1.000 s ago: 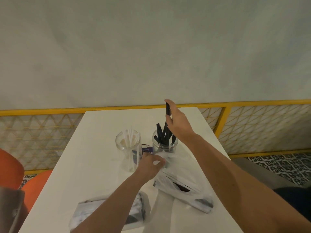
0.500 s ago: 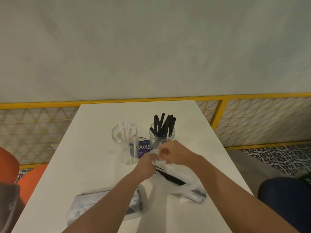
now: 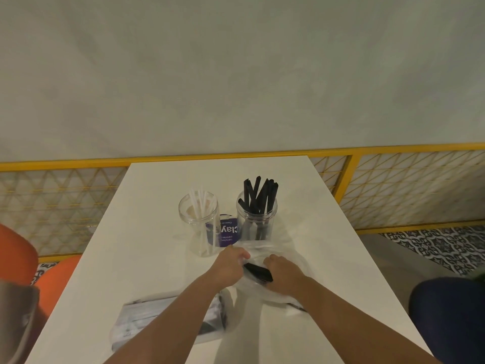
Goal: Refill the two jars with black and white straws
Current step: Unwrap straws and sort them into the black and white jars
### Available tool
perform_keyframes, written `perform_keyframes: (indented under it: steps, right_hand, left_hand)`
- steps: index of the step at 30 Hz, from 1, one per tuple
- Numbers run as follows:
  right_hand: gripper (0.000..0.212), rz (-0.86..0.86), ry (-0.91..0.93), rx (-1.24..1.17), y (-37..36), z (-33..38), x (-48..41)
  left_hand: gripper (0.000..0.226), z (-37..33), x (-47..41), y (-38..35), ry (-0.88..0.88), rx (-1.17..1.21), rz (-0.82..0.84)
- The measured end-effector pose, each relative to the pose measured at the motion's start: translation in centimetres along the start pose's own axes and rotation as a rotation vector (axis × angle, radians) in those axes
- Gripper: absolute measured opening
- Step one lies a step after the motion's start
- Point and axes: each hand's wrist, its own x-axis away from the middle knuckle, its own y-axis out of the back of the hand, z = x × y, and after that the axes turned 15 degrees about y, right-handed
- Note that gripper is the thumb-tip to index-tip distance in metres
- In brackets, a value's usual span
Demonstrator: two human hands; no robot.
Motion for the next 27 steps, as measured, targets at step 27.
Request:
perform_keyframes:
  steps: [27]
  right_hand:
    - [0.005, -0.129, 0.076, -0.751, 5.5, -1.4, 2.5]
  left_hand:
    - [0.059, -0.1, 0.3, 0.3, 0.037, 0.084, 0.09]
